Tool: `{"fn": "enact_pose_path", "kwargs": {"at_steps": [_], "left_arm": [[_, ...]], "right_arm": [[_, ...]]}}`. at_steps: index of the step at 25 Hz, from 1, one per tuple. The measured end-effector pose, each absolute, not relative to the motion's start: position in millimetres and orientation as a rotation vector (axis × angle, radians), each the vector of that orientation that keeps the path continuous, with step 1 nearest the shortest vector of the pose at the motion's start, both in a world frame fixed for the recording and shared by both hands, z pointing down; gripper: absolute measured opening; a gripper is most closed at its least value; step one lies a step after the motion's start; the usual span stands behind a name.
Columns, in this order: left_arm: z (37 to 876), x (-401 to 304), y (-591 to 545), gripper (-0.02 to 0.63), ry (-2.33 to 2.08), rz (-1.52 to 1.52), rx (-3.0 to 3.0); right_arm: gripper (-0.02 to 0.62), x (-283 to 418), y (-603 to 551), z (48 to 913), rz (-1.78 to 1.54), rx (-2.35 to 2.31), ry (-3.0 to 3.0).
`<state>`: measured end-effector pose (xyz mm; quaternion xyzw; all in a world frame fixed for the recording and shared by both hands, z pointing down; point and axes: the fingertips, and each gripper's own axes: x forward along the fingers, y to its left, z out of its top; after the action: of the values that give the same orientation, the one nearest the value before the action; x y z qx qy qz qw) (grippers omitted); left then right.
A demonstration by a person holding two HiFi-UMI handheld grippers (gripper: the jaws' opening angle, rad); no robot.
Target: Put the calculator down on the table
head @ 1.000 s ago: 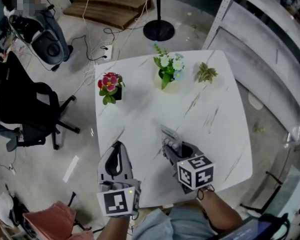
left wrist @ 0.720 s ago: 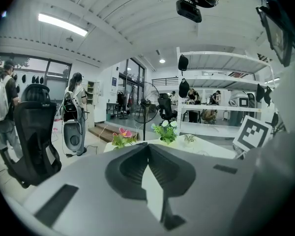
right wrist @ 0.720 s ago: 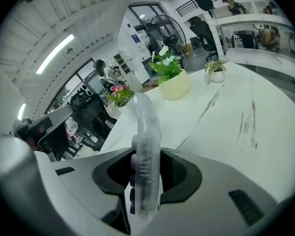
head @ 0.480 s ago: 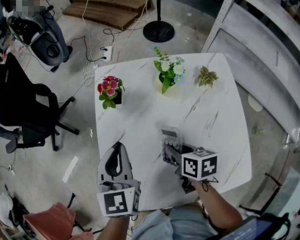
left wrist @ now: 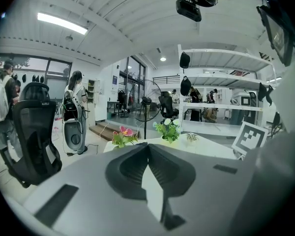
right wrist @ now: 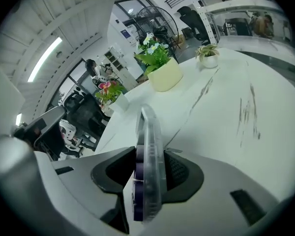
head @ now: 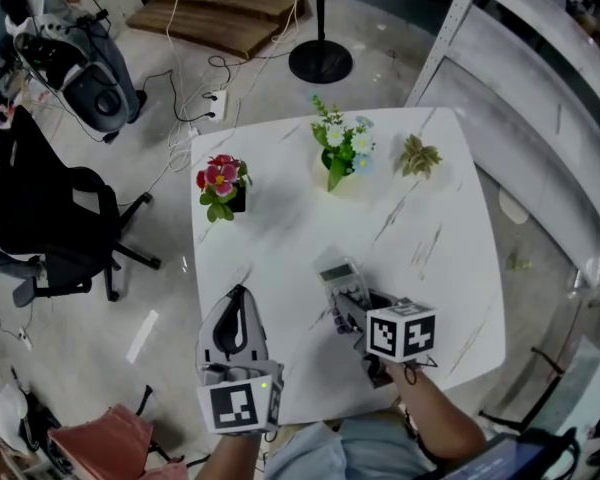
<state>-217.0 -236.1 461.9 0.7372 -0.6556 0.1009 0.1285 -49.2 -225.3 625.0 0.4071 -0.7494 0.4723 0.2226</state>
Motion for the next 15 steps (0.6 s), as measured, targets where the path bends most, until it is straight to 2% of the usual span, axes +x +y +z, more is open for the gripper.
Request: {"fn": "enact_pose_path", "kwargs": {"at_steps": [6, 15], "left_arm": [[462.2, -216.0, -238.3, 0.008, -1.902, 0.294, 2.144], [462.4, -209.6, -241.7, 0.008, -1.909, 0.31, 2.15]], "right_arm": [[0.194, -44.5, -227.1, 623.7, 1.184, 1.131, -2.073], [0.238, -28.4, -228.3, 630.9, 1.174, 1.167, -2.051]]}}
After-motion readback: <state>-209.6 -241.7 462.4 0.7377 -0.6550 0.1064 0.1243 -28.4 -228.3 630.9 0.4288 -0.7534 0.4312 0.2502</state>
